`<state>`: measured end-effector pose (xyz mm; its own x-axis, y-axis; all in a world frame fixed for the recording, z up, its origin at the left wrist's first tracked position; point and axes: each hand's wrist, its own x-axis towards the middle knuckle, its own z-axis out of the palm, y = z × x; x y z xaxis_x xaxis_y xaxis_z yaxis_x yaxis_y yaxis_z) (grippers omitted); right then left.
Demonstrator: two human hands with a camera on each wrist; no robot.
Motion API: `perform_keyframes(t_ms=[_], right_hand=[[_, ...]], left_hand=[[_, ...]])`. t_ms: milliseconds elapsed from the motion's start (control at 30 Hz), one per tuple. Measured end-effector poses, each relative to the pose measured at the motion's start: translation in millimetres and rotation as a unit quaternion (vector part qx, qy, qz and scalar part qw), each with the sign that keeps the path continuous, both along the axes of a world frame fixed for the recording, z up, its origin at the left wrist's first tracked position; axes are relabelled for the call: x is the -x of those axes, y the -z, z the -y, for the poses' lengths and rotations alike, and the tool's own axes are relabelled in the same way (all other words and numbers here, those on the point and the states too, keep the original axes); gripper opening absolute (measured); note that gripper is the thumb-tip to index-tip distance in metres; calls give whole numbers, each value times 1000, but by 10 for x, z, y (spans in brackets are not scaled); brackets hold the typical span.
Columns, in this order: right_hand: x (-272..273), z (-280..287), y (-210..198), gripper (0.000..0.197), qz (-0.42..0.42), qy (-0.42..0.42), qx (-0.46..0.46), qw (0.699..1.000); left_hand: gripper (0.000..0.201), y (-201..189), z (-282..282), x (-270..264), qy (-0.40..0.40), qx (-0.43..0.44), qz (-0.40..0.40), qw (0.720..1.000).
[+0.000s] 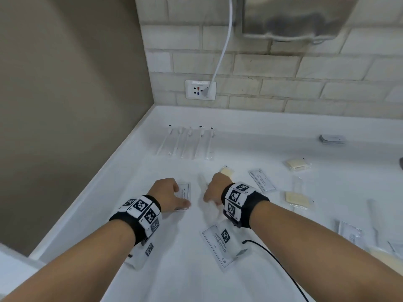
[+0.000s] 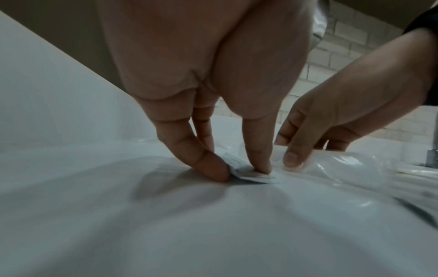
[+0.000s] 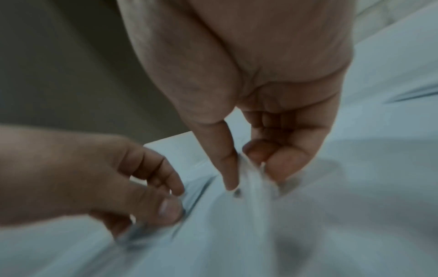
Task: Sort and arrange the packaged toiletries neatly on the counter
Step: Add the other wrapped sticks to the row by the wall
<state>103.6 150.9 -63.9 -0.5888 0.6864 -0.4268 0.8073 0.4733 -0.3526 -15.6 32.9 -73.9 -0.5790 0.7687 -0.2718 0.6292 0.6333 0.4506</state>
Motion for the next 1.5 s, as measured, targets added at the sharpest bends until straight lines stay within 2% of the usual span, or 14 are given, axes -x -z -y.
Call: perform_keyframes(t_ms=[100, 200, 400, 500, 600, 733, 800, 967, 1133, 1200, 1300, 1400, 1467, 1500], right_hand=[[-220, -92, -128, 22, -89, 51, 66, 993], [-561, -212, -405, 33, -165, 77, 47, 982], [-1208, -423, -750, 17, -238, 144, 9, 960], [-1437, -430, -789, 10, -218, 150, 7, 964], [-1642, -423, -754, 7, -189, 154, 30, 969], [-1948, -493, -611, 6, -200, 229, 106, 947], [-2091, -547, -532, 9, -178, 241, 87, 950], [-2266, -541, -284, 35, -22, 195, -18, 980], [-2219, -566, -121, 28, -19, 184, -38, 982], [-2188, -626, -106, 24, -9, 169, -43, 985], [-2182, -677, -110, 6, 0, 161, -45, 986], [-2248, -721, -28, 59, -12, 186, -39, 982], [-2302, -738, -24, 61, -28, 187, -10, 982], [-2332, -743, -47, 52, -21, 180, 4, 984]], left_hand=[[57, 12, -17, -164, 30, -11, 9, 999], [59, -5, -109, -334, 68, -16, 20, 997], [47, -90, -366, -645, 136, -25, -27, 990], [44, -169, -537, -932, 138, -66, -12, 988], [74, -173, -691, -1297, 197, -28, -5, 980], [105, -22, -768, -1659, 204, 75, -112, 970], [105, -23, -813, -1710, 186, 103, -127, 969], [102, -82, -899, -1735, 143, 122, -98, 977], [104, -96, -865, -1853, 120, 137, -106, 978], [102, -141, -877, -1869, 113, 123, -68, 984], [91, -231, -931, -1851, 84, 38, 75, 993], [76, -271, -991, -1898, 37, -82, 175, 980], [73, -249, -1036, -1946, 3, -148, 226, 963], [73, -245, -1058, -1983, -9, -171, 241, 955]])
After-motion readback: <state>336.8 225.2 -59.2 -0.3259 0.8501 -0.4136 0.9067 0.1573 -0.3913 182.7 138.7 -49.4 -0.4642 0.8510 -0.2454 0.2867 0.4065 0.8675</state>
